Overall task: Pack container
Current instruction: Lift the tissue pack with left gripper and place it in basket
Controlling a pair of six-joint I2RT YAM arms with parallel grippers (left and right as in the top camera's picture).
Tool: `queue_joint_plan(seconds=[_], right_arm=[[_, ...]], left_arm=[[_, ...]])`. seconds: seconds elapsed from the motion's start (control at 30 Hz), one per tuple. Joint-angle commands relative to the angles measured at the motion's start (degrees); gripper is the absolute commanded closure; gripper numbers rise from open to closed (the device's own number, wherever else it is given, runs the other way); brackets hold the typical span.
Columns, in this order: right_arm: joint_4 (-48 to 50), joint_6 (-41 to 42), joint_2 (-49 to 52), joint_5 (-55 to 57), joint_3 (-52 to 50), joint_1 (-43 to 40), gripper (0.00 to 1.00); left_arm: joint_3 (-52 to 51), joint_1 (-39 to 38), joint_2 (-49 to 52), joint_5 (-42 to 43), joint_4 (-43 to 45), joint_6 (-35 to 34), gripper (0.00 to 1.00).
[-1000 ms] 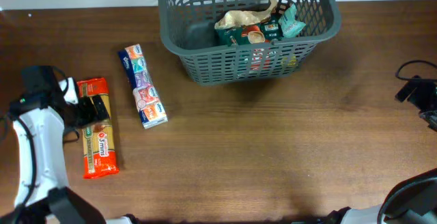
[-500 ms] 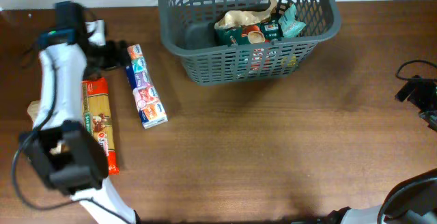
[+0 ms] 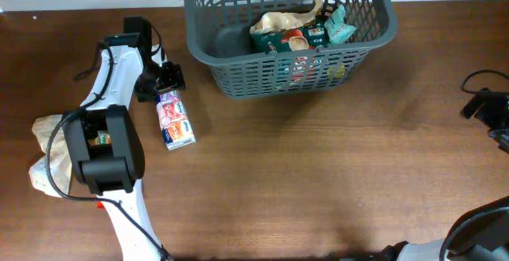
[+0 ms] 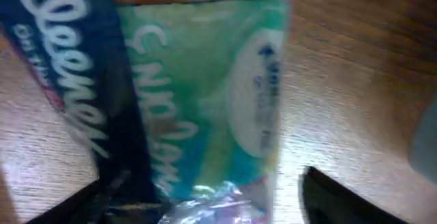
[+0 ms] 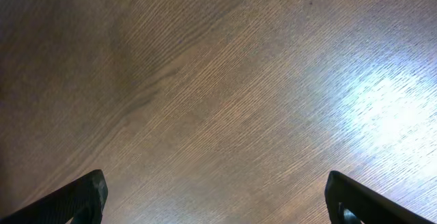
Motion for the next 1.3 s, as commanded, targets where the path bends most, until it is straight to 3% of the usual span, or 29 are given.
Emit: queue_joint_plan(seconds=[0.0, 0.1, 0.2, 0.23, 0.4, 0.73, 1.0, 1.27], right_arm=[[0.0, 0.5, 0.2, -0.3, -0.3, -0.1, 0.01], [0.0, 0.5, 0.2, -0.3, -0.3, -0.1, 0.01], [0.0, 0.5, 0.2, -0.3, -0.3, -0.1, 0.01], [0.0, 0.5, 0.2, -0.3, -0.3, -0.1, 0.01], [0.0, 0.5, 0.2, -0.3, -0.3, -0.1, 0.01], [0.0, 0.5, 0.2, -0.3, -0.3, -0.1, 0.01], [0.0, 0.5, 0.2, -0.3, -0.3, -0.1, 0.01], [0.0, 0.5, 0.2, -0.3, -0.3, -0.1, 0.01]], left_arm=[[1.0, 0.1, 2.7, -0.4, -0.6, -2.2, 0.43], [1.0, 0.1, 3.3, -0.7, -0.8, -2.2, 0.63], [1.0, 0.2, 3.3, -1.7, -0.9, -2.4, 0.94], [1.0, 0.2, 3.3, -1.6, -1.0, -2.3, 0.98], [2.1, 0.2, 3.0, -2.3, -2.2, -1.4, 0.98], [34.5, 0.2, 2.6, -9.2, -16.0, 2.8, 0.98], [59.5, -2.3, 2.6, -5.2, -18.5, 18.2, 0.98], [70.4, -11.0, 2.6, -2.9, -17.7, 32.1, 0.98]])
